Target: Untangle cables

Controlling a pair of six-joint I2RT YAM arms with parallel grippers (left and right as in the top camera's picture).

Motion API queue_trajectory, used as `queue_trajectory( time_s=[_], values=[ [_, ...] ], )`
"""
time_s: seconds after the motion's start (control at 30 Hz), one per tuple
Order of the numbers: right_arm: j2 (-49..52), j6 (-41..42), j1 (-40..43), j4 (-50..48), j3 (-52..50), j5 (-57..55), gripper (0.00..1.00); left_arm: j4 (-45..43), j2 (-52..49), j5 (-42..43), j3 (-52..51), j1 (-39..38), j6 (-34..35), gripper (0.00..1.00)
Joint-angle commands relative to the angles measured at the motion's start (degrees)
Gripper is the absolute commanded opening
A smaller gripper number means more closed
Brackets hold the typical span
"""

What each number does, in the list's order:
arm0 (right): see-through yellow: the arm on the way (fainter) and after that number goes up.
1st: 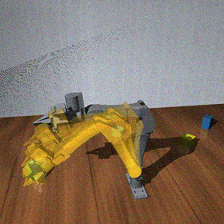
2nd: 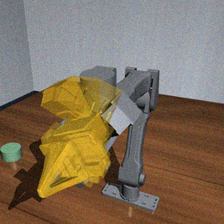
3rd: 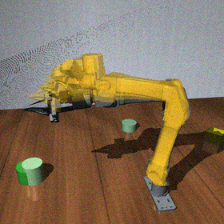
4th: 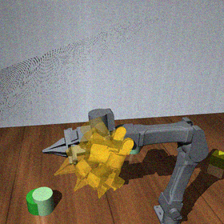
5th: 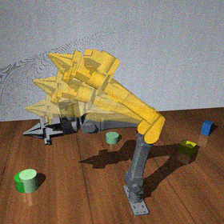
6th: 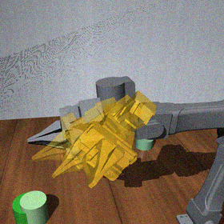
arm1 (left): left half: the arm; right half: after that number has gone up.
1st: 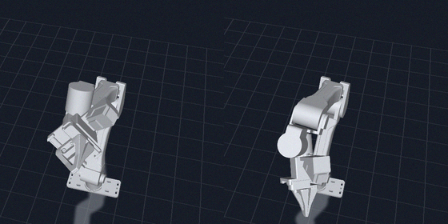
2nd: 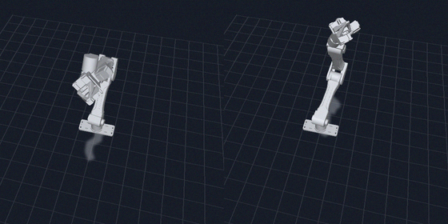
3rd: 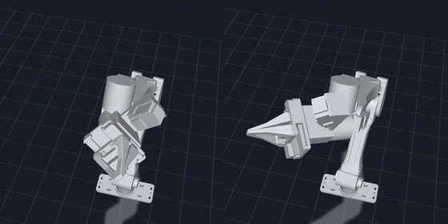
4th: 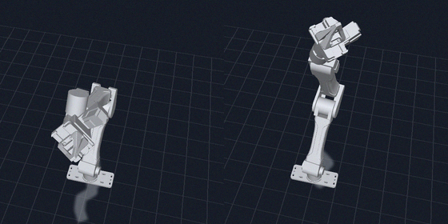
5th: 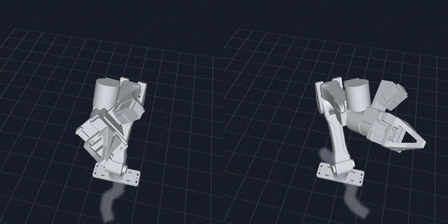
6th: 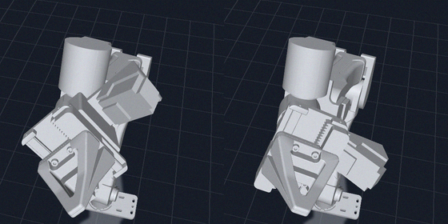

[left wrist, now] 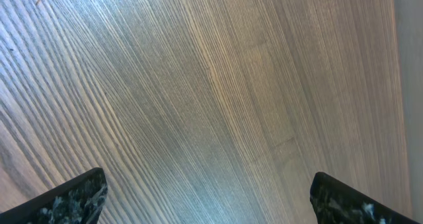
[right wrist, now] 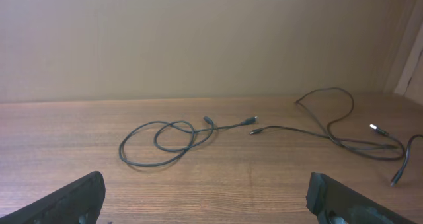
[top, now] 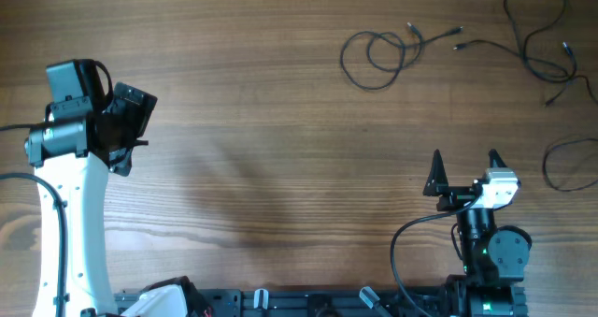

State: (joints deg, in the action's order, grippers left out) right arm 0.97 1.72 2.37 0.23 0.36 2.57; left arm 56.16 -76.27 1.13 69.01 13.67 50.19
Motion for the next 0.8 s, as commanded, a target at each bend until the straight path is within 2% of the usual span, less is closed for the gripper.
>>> queue_trajectory(
  time_s=[0.0, 0.4, 0.43, 0.47, 0.57, 0.63, 0.77],
  values=[
    [-0.8, -0.9, 0.2, -0.2, -0.1, 0.5, 1.0, -0.1, 0.4, -0.8, 0.3, 0.4, -0.7, 1.0],
    [-0.8, -0.9, 0.2, -0.2, -0.1, 0.5, 0.99, -0.1, 0.4, -0.8, 0.3, 0.4, -0.7, 1.0],
    [-0.8, -0.9, 0.2, -0.2, -0.1, 0.5, 1.0, -2.0, 0.4, -0.8, 0.3, 0.4, 0.2, 1.0],
    [-0.8, -0.9, 0.2, -0.2, -0.1, 0.5, 1.0, -5.3, 0.4, 3.1, 0.3, 0.4, 0.0, 1.0],
    [-0.8, -0.9, 0.2, -0.2, -0.1, 0.5, 1.0, -16.3, 1.0, 23.3, 0.3, -0.9, -18.9, 1.0],
    [-0.8, -0.9, 0.2, -0.2, -0.1, 0.5, 1.0, -15.4, 5.3, 22.9, 0.3, -4.0, -26.9, 1.0],
    [-0.8, -0.9, 0.2, -0.2, -0.1, 0.5, 1.0, -10.1, 19.7, 17.3, 0.3, -11.2, -34.2, 1.0]
  ],
)
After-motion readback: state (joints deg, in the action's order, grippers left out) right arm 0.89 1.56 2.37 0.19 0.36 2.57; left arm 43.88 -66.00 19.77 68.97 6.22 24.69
